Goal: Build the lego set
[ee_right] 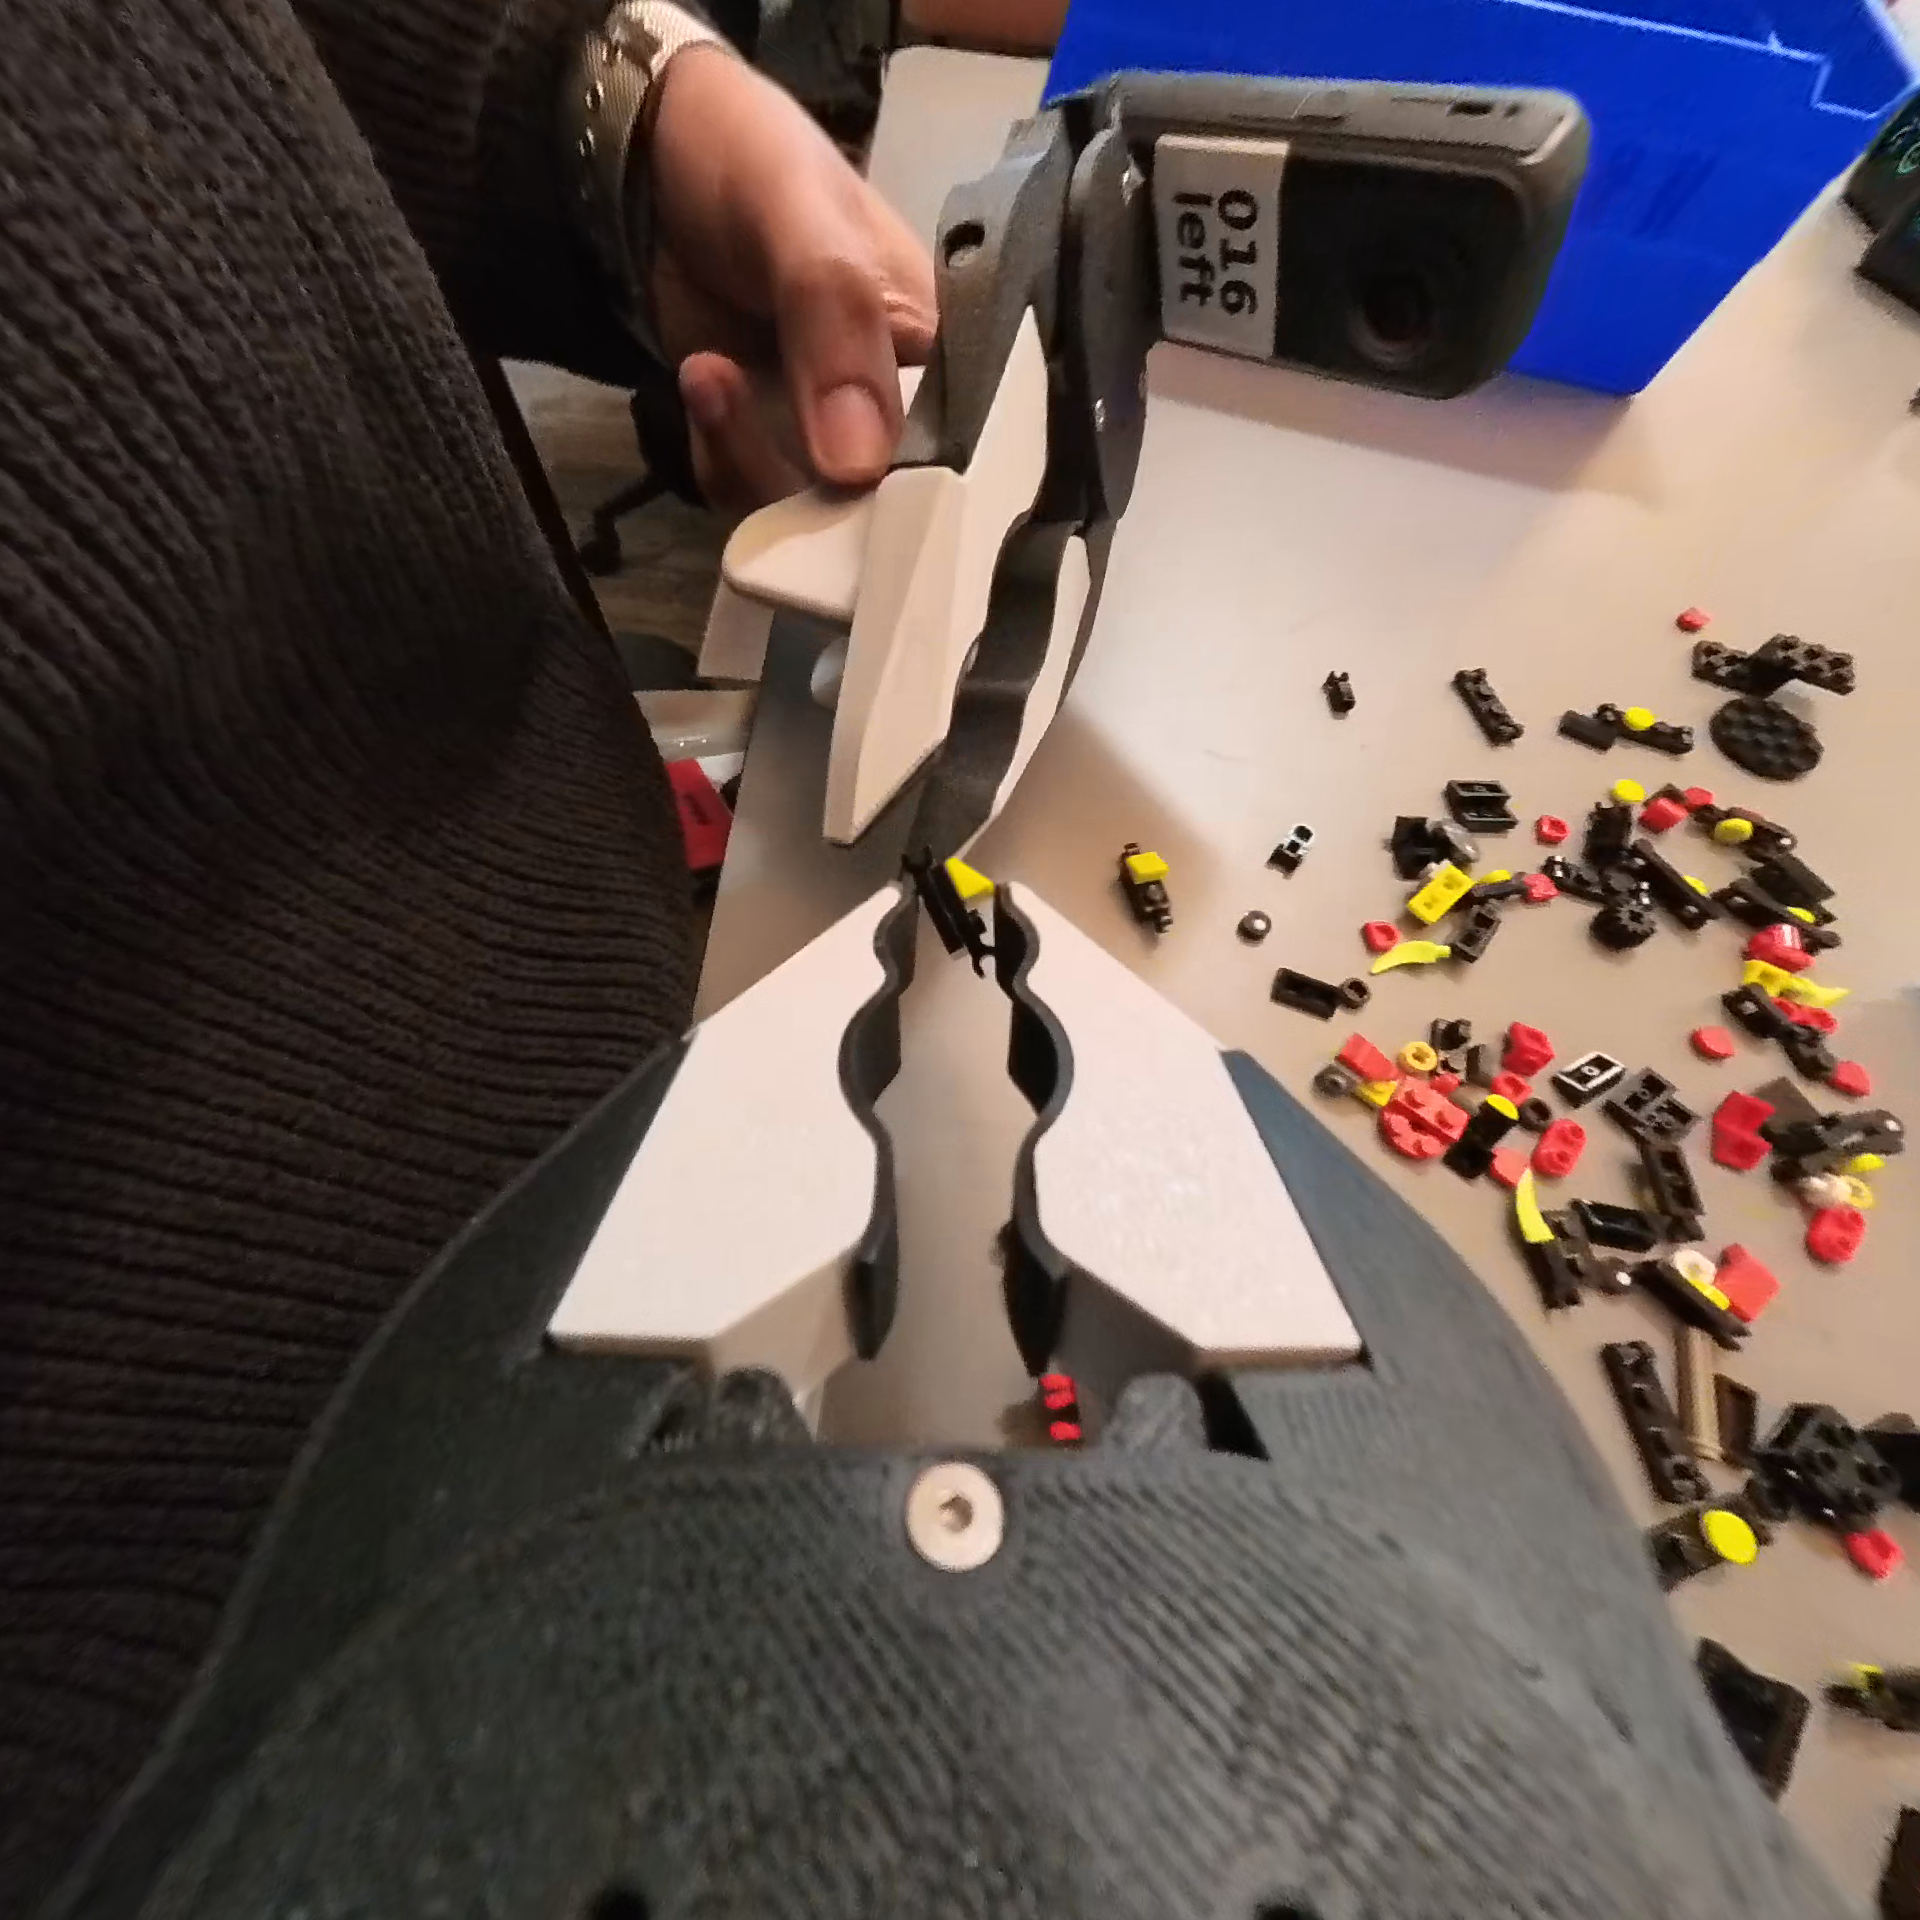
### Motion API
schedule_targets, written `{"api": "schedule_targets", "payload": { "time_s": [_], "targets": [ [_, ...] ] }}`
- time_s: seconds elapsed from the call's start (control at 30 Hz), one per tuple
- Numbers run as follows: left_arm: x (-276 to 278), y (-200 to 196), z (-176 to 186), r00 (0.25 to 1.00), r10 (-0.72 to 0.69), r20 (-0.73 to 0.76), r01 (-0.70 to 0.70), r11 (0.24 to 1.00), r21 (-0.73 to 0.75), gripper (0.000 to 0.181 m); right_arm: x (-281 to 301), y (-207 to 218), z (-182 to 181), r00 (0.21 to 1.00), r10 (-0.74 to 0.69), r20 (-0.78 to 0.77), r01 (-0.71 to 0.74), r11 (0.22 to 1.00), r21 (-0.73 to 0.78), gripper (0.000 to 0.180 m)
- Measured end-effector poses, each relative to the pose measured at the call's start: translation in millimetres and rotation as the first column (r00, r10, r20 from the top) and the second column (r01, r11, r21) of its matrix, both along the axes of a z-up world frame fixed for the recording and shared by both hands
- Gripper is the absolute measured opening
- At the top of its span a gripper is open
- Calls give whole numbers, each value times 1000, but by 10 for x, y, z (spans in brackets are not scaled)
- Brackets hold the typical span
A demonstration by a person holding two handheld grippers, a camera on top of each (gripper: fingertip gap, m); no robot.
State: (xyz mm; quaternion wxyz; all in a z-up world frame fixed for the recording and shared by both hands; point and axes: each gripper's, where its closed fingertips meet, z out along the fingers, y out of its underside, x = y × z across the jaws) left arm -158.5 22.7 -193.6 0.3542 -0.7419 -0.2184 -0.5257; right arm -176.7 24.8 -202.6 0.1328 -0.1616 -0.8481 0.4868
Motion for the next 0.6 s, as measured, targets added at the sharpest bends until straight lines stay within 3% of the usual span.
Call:
{"api": "schedule_targets", "payload": {
  "time_s": [0.6],
  "targets": [
    [-87, 47, -76, 995, 77, 63, -74, 996, -43, 7, 27, -76, -72, 1000, 11, 29, -13, 999, 44, 13]
  ]
}}
